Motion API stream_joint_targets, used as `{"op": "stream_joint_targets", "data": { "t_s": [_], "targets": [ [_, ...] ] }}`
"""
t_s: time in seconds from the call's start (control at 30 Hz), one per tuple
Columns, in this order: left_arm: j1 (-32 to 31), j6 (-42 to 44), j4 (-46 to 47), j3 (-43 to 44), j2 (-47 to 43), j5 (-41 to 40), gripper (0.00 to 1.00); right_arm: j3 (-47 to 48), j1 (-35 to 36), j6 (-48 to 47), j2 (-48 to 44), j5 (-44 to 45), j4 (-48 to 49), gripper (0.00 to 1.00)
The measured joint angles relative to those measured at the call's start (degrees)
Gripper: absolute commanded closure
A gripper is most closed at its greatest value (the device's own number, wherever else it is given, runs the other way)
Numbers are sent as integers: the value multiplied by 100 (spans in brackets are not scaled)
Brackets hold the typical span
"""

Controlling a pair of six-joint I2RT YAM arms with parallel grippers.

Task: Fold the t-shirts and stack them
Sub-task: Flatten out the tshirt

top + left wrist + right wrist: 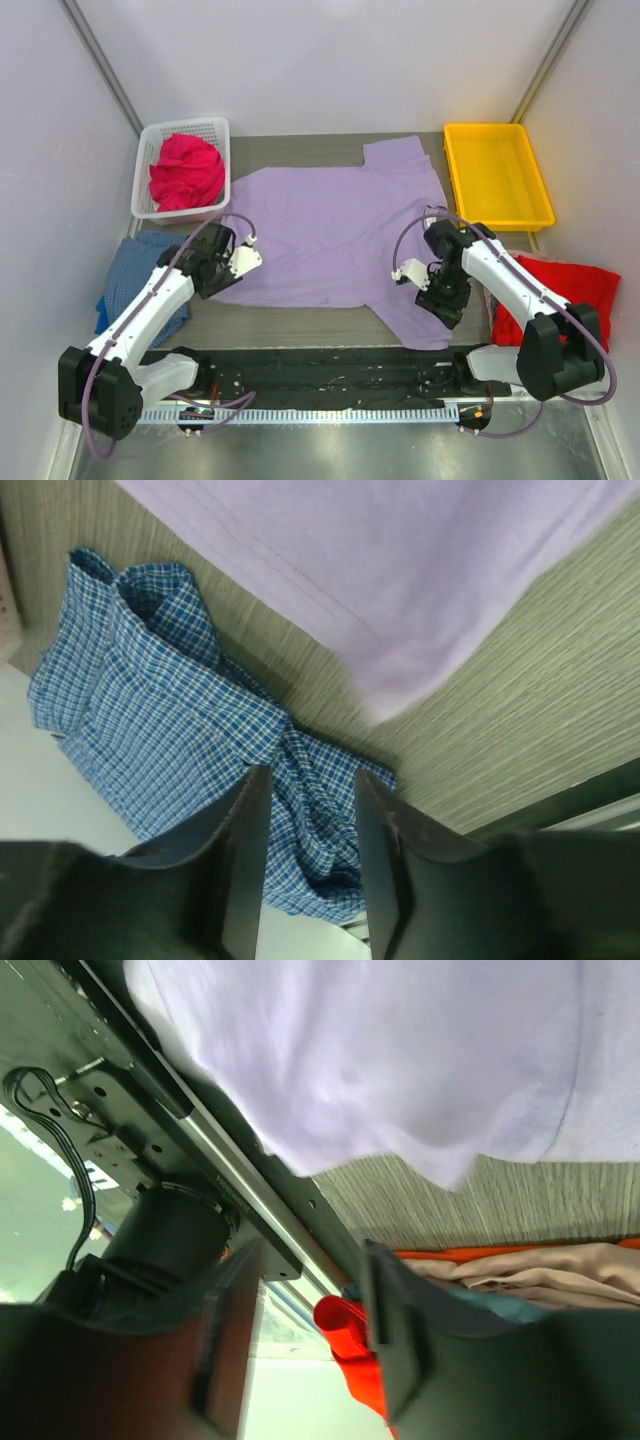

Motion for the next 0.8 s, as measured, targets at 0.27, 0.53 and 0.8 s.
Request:
{"op": "stream_joint_targets", "data": {
  "t_s": [0.27, 0.53, 0.8],
  "targets": [
    [0, 13, 90, -35, -247, 33, 36, 138, 7, -9, -173, 94, 9, 36],
    [0, -168, 1867, -31, -227, -175, 19, 723, 9, 581, -352, 669, 1576, 20],
    [247, -420, 4103, 1357, 2468, -387, 18, 957, 11, 1220, 81, 1161, 3589, 19]
  ]
}}
